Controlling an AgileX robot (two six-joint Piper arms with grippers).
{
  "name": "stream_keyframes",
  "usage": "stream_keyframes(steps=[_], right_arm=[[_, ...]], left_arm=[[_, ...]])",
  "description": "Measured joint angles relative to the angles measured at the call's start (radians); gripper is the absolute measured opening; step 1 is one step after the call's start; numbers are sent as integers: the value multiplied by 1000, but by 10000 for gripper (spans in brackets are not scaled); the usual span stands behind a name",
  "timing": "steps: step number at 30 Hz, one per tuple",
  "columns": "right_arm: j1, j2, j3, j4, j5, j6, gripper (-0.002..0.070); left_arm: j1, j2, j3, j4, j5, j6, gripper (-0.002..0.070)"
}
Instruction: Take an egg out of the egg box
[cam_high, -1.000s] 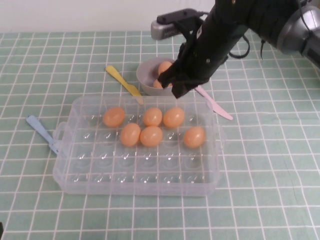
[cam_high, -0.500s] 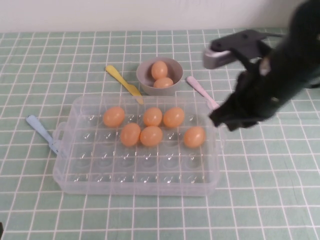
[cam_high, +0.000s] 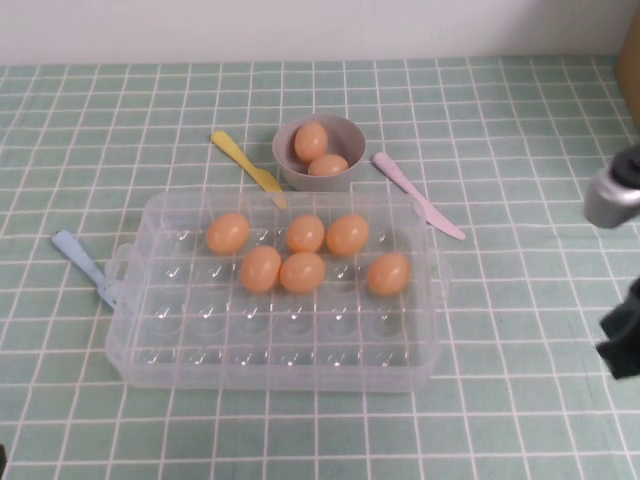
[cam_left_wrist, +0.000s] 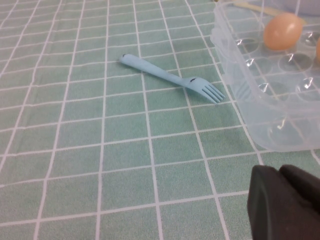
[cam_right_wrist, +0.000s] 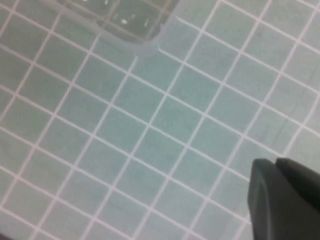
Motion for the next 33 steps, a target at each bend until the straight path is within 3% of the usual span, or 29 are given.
stream_keyframes(steps=[10,15,20,25,29,33], right_arm=[[0,-29,11,-123,68,-66,-16],[-75,-156,175,-97,-264,-73,-16],[-273,-467,589,-44,-712,-73,-16],[-436,-757,952,-38,-994,-73,-16],[-520,-943,1103,-26,-1083,-73,-16],[-552,-1072,1114,18,-1012,-73,-17]], left_arm=[[0,0,0,0,0,0,-3],[0,0,0,0,0,0,-3],[0,0,0,0,0,0,-3],[0,0,0,0,0,0,-3],[0,0,0,0,0,0,-3],[0,0,0,0,0,0,-3]])
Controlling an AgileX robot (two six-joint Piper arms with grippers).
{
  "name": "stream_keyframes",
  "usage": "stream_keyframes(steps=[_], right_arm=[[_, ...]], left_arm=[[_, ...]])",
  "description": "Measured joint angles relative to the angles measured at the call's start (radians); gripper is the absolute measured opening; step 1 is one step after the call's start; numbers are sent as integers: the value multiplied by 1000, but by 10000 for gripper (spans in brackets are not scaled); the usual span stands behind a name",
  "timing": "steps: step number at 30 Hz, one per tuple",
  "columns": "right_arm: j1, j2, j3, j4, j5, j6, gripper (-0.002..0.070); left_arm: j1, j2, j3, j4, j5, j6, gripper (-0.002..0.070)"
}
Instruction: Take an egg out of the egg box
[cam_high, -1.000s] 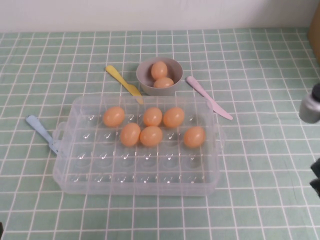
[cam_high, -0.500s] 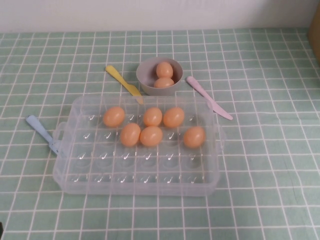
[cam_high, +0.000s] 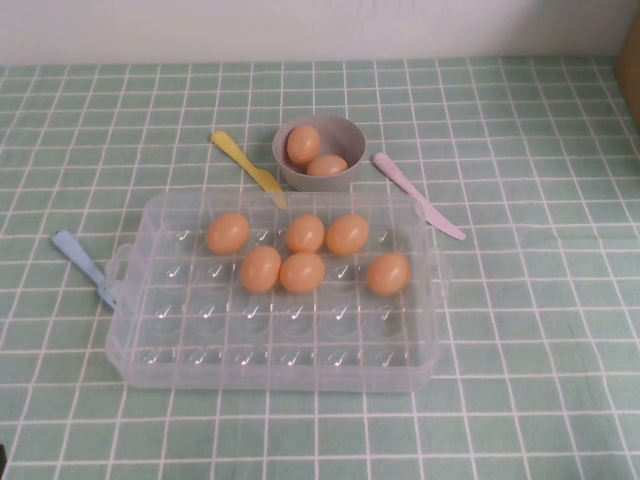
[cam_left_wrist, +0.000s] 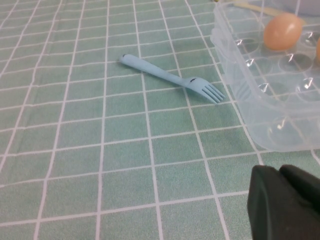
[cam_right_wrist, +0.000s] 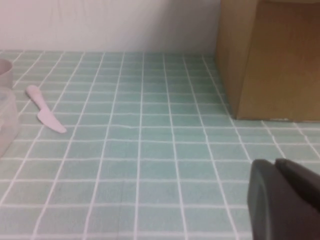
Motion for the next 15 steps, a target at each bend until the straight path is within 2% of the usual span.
stream_keyframes(steps=[6,15], right_arm=[[-6,-46,0,33,191,0,-17],[-6,-46,0,42,220,0,-17]], left_arm=[[0,0,0,0,0,0,-3],[0,0,0,0,0,0,-3]])
